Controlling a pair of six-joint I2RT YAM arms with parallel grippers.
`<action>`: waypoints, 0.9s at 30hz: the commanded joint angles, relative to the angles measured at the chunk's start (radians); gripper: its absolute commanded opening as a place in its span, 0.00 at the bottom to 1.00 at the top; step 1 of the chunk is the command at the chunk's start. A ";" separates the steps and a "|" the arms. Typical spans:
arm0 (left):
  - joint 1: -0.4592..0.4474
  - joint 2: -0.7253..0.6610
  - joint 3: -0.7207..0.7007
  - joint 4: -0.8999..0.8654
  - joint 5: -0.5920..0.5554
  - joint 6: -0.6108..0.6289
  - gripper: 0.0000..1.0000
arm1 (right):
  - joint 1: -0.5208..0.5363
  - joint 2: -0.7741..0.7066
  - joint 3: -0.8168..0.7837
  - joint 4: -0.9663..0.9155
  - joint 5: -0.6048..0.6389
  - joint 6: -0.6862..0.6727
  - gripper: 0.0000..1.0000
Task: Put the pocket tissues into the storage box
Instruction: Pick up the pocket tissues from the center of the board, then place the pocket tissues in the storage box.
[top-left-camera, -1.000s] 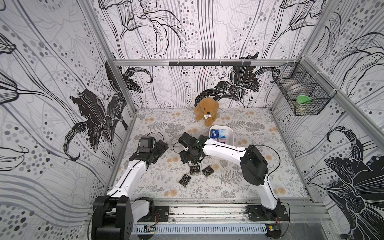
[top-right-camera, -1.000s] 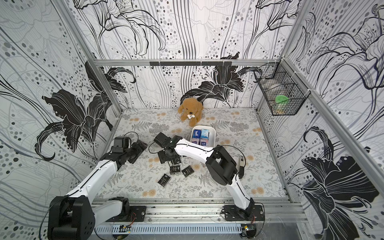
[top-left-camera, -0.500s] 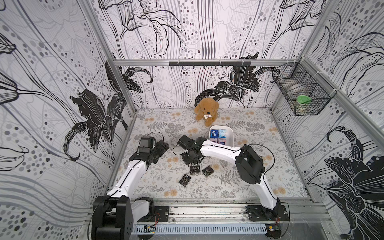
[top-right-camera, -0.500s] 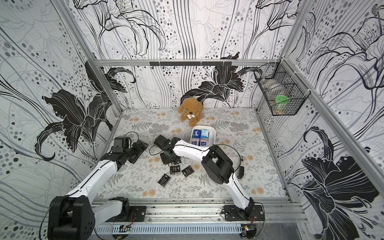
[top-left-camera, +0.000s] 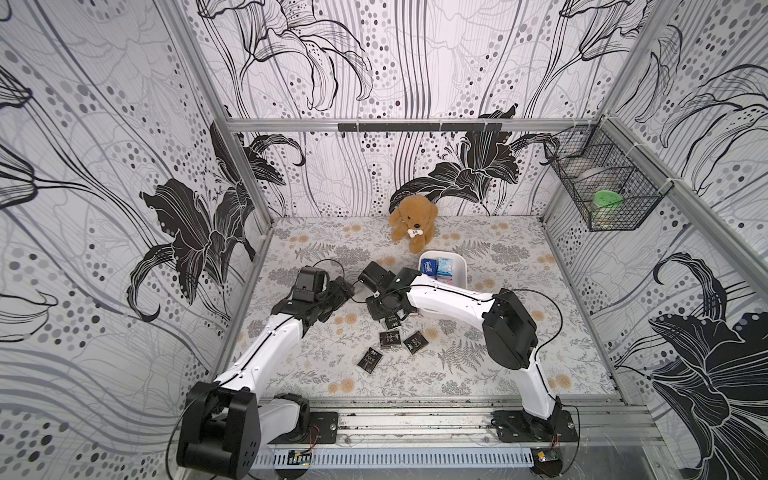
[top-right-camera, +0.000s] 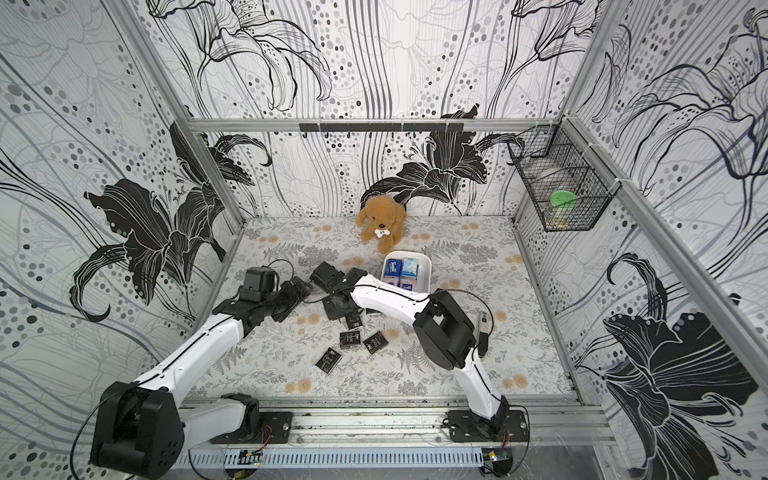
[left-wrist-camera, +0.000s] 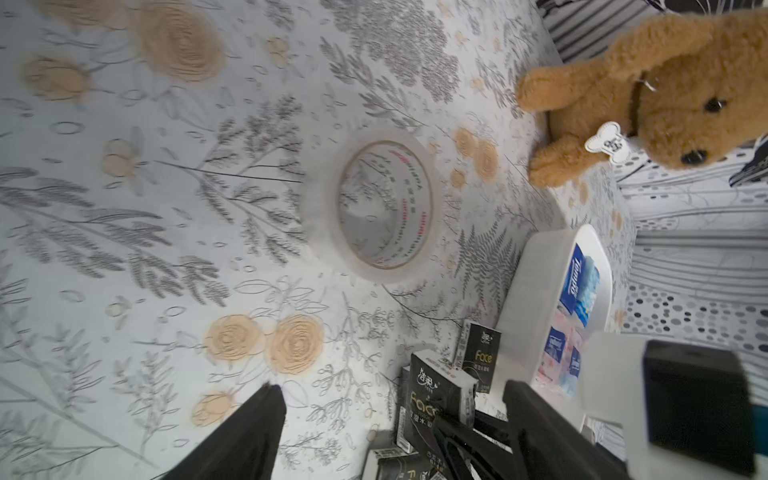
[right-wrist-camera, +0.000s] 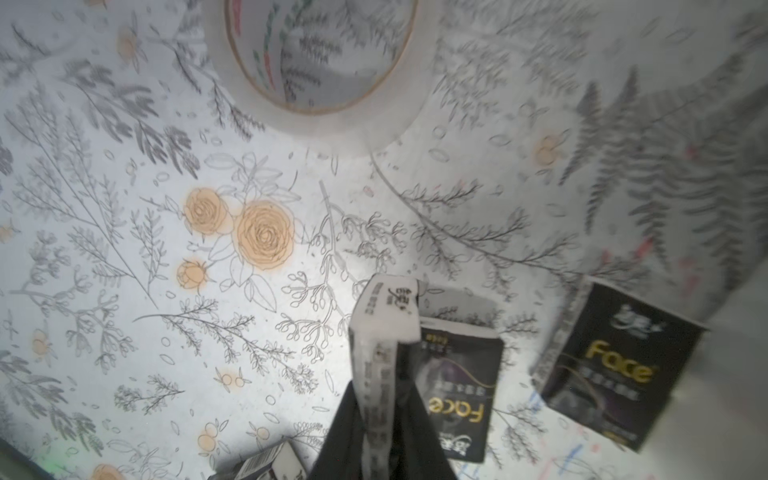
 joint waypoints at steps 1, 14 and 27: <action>-0.066 0.048 0.059 0.026 -0.062 0.013 0.87 | -0.047 -0.089 0.015 -0.039 0.083 0.000 0.16; -0.229 0.178 0.164 0.008 -0.109 0.037 0.86 | -0.371 -0.290 -0.205 -0.053 0.153 0.004 0.17; -0.327 0.219 0.225 -0.042 -0.167 0.079 0.86 | -0.558 -0.205 -0.157 -0.020 0.094 -0.073 0.18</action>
